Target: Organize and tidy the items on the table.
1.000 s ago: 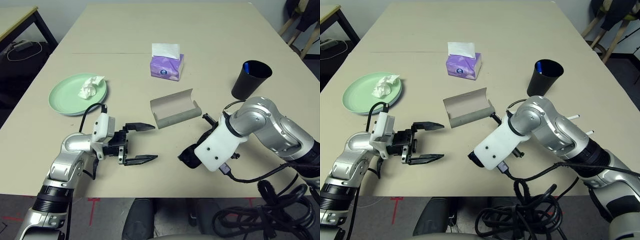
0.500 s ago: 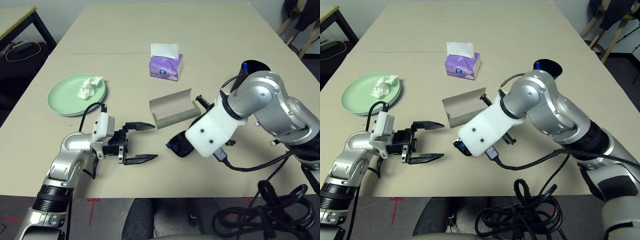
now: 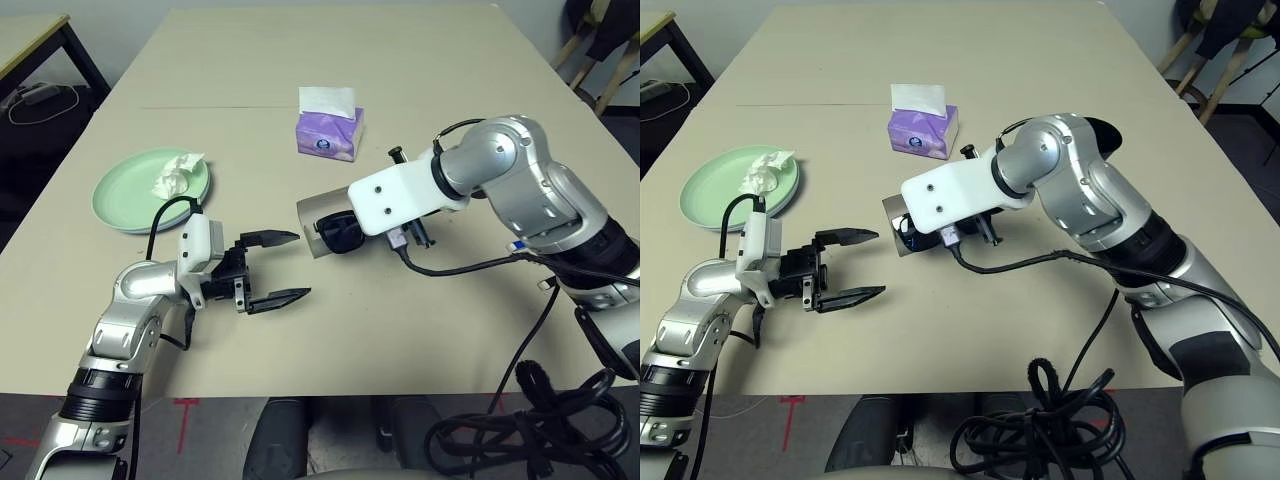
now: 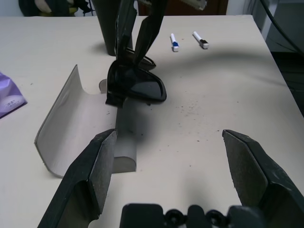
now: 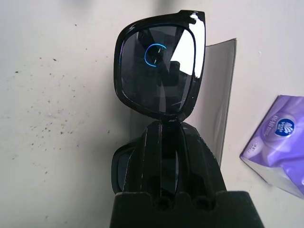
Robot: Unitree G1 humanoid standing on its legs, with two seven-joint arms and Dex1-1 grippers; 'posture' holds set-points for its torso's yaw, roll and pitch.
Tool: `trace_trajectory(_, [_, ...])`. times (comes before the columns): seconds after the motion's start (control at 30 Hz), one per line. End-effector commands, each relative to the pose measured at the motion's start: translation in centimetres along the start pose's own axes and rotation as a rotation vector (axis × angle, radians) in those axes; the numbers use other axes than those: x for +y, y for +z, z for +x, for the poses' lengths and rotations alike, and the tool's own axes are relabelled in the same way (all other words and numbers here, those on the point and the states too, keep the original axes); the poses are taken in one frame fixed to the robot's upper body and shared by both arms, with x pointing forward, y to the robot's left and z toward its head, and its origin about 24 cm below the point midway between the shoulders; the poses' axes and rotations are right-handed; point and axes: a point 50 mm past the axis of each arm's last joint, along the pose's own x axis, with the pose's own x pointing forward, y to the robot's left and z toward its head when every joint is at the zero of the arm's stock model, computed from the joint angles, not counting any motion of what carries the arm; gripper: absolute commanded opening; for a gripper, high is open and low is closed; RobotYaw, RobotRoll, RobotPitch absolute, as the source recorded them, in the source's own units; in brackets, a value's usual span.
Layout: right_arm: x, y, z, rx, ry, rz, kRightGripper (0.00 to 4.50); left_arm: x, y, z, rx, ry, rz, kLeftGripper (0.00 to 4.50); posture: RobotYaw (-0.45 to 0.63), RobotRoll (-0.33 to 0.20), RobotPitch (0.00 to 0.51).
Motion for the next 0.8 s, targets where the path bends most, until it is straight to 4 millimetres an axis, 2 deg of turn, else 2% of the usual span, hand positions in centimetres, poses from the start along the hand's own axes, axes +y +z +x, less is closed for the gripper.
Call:
trace_trajectory(0.03, [-0.7, 0.2, 0.3, 0.018, -0.015, -0.03, 0.34, -0.4, -0.2, -0.3, 0.021, 0.004, -0.007, 4.5, 0.1, 0.0, 0.13])
trace_trajectory(0.3, [-2.4, 0.3, 1.3, 0.034, -0.043, -0.026, 0.34, -0.4, -0.3, 0.0, 0.016, 0.011, -0.01, 4.5, 0.1, 0.0, 0.13])
trace_trajectory(0.8, [-3.1, -0.5, 2.9, 0.064, -0.033, 0.054, 0.34, -0.3, -0.2, 0.2, 0.014, 0.017, -0.006, 4.5, 0.1, 0.0, 0.129])
